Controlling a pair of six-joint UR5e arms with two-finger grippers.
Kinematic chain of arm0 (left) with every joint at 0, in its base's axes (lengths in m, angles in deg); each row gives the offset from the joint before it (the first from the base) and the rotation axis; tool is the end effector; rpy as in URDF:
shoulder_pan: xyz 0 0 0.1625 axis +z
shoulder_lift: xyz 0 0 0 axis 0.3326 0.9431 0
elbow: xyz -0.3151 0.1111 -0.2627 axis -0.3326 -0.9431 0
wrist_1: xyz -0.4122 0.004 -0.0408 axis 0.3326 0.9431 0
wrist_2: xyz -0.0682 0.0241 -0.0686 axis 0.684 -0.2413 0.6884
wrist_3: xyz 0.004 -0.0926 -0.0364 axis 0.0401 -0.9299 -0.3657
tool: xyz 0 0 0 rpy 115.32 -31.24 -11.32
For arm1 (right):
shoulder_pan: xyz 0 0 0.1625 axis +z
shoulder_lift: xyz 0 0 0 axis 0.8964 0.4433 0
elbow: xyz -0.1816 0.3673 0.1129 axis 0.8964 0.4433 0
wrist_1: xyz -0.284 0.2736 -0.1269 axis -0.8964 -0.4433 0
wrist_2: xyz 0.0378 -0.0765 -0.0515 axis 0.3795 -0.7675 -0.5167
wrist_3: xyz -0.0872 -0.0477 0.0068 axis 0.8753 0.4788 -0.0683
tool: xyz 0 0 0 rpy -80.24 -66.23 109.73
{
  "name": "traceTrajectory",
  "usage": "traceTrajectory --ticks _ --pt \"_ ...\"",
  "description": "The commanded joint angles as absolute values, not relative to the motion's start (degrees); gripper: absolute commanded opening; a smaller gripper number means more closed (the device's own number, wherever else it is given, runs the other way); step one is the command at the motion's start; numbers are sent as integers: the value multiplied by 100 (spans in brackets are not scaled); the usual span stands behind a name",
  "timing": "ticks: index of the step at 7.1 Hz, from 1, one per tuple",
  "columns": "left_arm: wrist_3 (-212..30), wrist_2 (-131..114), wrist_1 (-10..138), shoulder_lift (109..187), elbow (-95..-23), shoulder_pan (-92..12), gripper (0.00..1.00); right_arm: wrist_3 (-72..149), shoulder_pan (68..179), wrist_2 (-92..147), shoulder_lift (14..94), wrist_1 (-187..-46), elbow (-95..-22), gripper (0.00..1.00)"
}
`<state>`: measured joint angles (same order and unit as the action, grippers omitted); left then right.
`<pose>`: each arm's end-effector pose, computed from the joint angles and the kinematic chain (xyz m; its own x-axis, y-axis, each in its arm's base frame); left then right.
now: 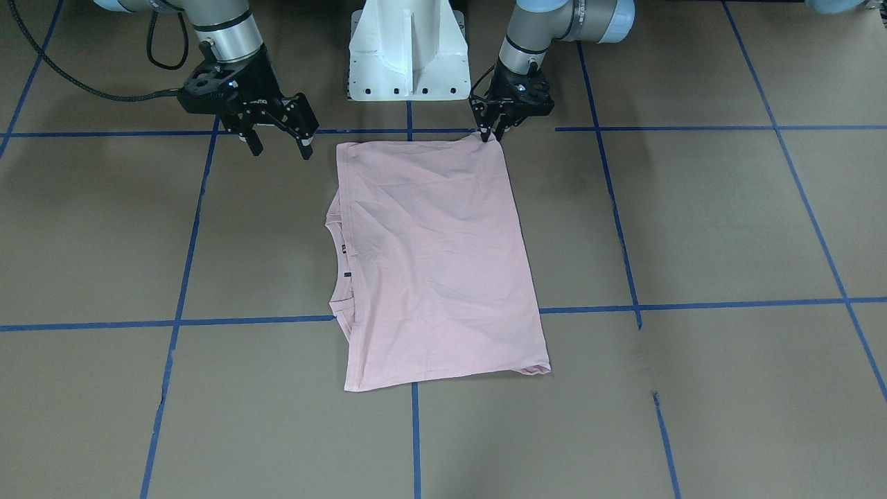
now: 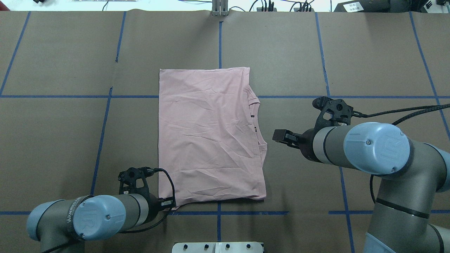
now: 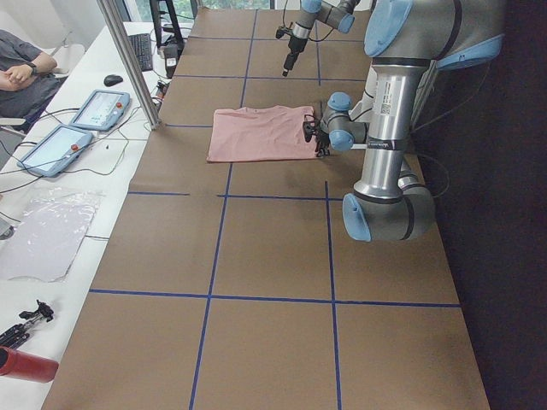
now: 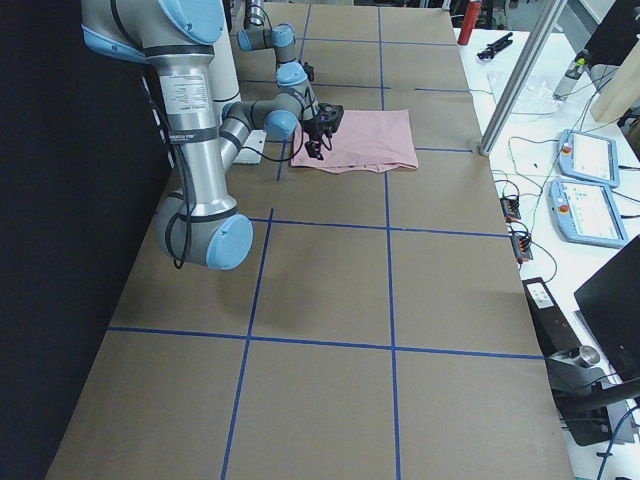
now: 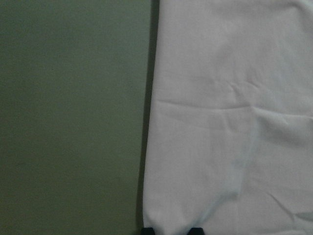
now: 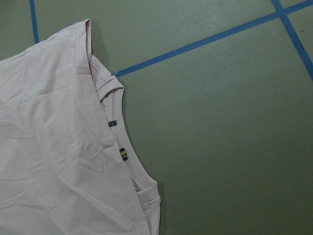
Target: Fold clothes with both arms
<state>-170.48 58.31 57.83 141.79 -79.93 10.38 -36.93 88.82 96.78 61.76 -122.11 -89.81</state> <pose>0.5283 -0.2216 0.3194 0.5367 -0.1616 -0.8281 0.2183 0.9747 -0.0487 -0.3987 -0.3300 0.2662 0.5103 0.2700 0.8165 -0.4102 0.9109 -0.0448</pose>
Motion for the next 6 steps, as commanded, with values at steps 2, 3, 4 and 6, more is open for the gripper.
traceTrajectory --ticks 2,3,4,6 --pt "-17038 5823 5783 14162 -8039 1038 0 -3702 8865 9678 6176 -12253 -8954 99" --pt "-17038 5823 5783 14145 -8083 1038 0 -3893 8839 9695 6150 -12253 -8867 97" --pt "-17038 5823 5783 14162 -8083 1038 0 -4174 8717 9695 6027 -12384 -8779 97" --pt "-17038 5814 5783 14189 -8083 1038 0 -5016 8462 9730 4969 -13329 -8167 82"
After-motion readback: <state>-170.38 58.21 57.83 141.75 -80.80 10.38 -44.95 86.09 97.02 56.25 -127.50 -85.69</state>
